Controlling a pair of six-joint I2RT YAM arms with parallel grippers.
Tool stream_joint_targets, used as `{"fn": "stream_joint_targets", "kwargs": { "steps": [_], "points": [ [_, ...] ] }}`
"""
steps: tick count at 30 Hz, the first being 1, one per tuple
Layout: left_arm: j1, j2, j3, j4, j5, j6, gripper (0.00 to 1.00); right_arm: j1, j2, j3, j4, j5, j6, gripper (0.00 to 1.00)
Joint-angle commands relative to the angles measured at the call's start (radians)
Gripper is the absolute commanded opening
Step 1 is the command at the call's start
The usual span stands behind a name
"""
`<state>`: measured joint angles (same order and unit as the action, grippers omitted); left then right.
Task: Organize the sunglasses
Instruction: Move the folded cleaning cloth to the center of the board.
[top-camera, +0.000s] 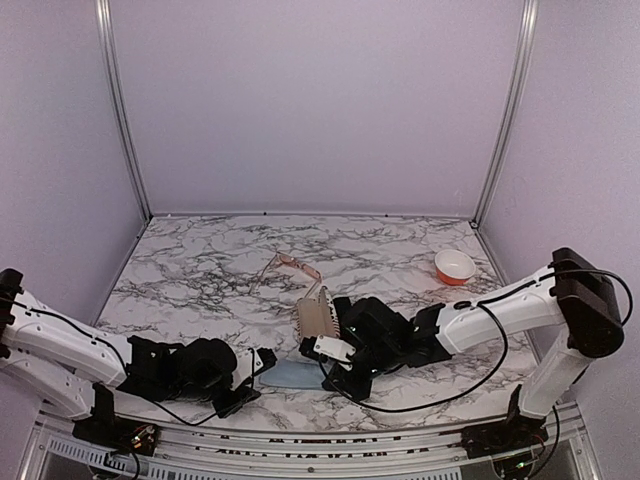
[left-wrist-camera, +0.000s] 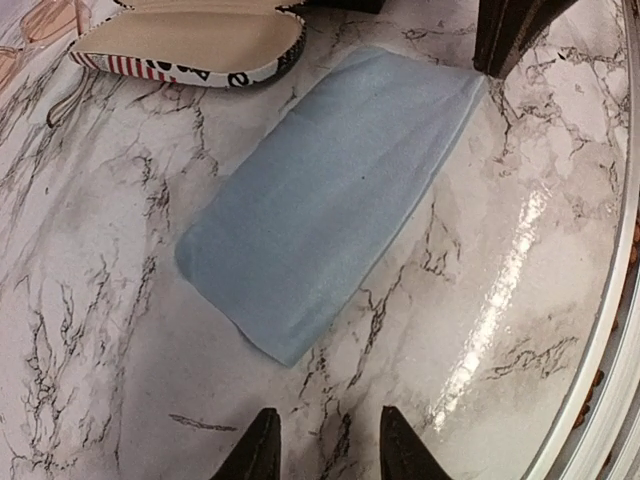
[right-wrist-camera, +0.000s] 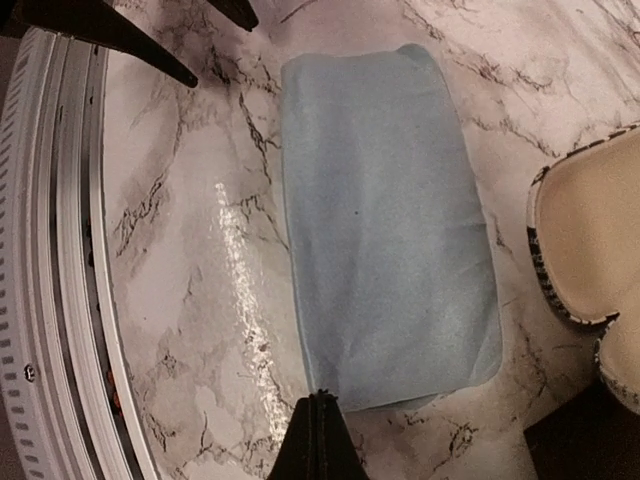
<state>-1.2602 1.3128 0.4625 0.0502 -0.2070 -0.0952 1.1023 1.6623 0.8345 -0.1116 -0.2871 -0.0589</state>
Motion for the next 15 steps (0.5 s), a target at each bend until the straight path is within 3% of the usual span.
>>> {"fn": "stream_joint_targets", "kwargs": {
  "steps": [1,10,15],
  "points": [
    [-0.014,0.044,0.029,0.067,0.025,0.091,0.34,0.007,-0.066,-0.037,-0.016,0.014,0.031,0.0],
    [-0.034,0.128,0.016,0.2,0.074,0.273,0.34,0.008,-0.11,-0.075,-0.008,0.036,0.062,0.0],
    [-0.035,0.179,0.019,0.254,0.042,0.347,0.27,0.007,-0.111,-0.08,-0.005,0.043,0.07,0.0]
  ]
}}
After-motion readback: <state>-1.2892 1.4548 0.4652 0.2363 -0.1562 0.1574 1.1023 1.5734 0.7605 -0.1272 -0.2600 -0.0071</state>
